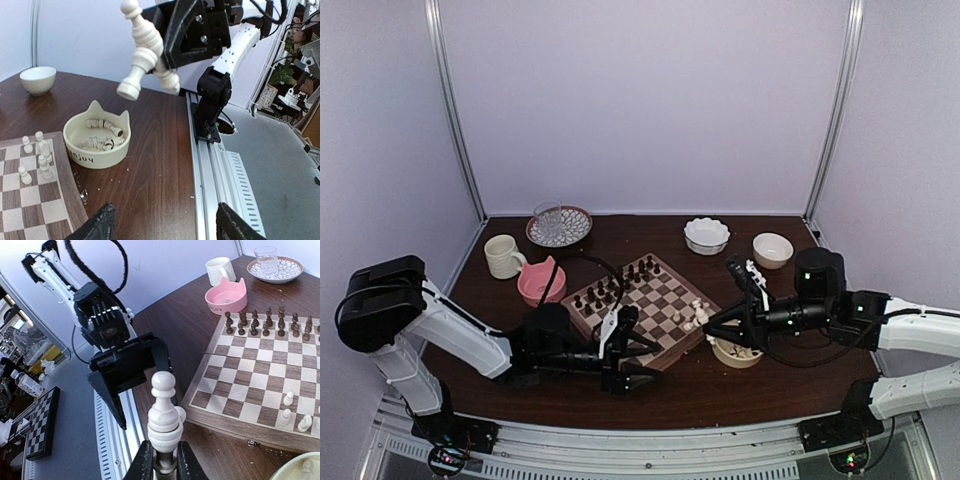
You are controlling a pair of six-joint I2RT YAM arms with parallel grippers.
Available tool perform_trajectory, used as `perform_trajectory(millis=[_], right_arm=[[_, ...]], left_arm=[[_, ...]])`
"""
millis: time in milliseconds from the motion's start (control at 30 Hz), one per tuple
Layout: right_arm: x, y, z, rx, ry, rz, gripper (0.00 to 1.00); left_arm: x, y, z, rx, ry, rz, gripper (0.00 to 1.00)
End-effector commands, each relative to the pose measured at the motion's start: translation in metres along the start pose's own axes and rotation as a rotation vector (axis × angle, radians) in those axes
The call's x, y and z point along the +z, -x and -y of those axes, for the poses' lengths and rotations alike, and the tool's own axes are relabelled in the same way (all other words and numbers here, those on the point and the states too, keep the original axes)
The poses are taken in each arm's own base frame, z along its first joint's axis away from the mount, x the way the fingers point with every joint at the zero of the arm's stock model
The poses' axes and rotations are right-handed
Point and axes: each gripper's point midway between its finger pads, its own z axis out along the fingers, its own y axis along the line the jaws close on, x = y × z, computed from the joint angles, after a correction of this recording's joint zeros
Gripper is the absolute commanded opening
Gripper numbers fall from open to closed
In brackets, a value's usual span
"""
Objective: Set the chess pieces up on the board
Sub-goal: Pick up the chess pile from the storage box, then pick up the rook from the chess pile.
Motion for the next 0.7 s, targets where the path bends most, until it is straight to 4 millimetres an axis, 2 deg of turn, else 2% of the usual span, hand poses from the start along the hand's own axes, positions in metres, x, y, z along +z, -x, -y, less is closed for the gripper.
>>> perform_trajectory(millis=[0, 300, 667], right_arm=[[-0.002, 0.02, -0.028, -0.009, 0.099, 0.087, 0.09], [0.012, 0.02, -0.043, 0.079, 0.146, 0.131, 0.06], [0.033, 0.018, -0.053, 0.13, 0.153, 0.137, 0.06]], left_arm=[[-0.009, 0.045, 0.009, 0.088, -0.015, 0.214, 0.69], [-0.029, 0.053, -0.003, 0.202, 0.129, 0.302, 0.68], [-0.036, 0.055, 0.008, 0.396, 0.181, 0.304, 0.66]])
